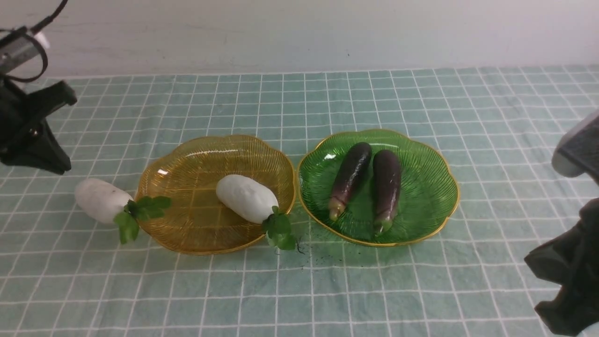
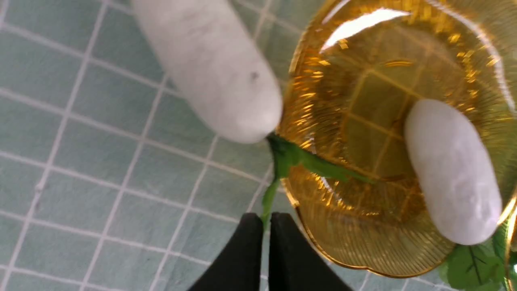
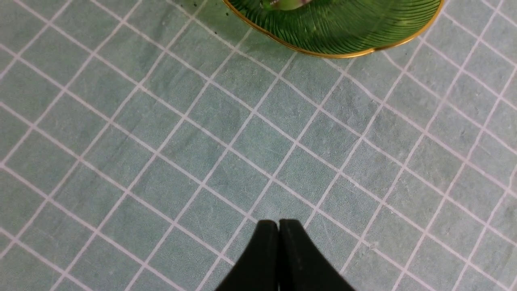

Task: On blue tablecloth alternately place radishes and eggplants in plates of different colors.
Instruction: 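Pick up the white radish and place it in the left plate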

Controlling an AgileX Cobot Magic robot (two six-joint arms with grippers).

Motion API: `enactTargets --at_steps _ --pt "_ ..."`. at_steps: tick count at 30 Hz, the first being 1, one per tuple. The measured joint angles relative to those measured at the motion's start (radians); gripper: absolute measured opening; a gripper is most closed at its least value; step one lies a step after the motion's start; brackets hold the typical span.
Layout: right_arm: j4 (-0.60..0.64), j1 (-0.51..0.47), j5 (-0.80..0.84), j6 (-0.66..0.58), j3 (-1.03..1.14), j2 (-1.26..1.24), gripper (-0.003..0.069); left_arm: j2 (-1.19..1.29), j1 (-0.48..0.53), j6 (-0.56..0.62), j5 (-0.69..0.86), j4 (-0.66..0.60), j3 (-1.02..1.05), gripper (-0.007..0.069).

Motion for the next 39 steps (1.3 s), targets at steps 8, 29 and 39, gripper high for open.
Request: enactTargets --at_steps 8,29,39 --pt "0.028 0.0 -0.034 0.001 0.0 0.0 -0.0015 0.066 0.0 -0.054 -0.036 0.006 0.008 0.0222" --pt "0.055 0.001 -0.049 0.002 0.0 0.0 -0.0015 0.33 -0.001 -0.193 -0.277 -0.065 0.008 0.051" --pt "0.055 0.001 -0.05 0.002 0.0 0.0 -0.0015 0.325 -0.001 -0.069 -0.196 -0.061 -0.01 0.0433"
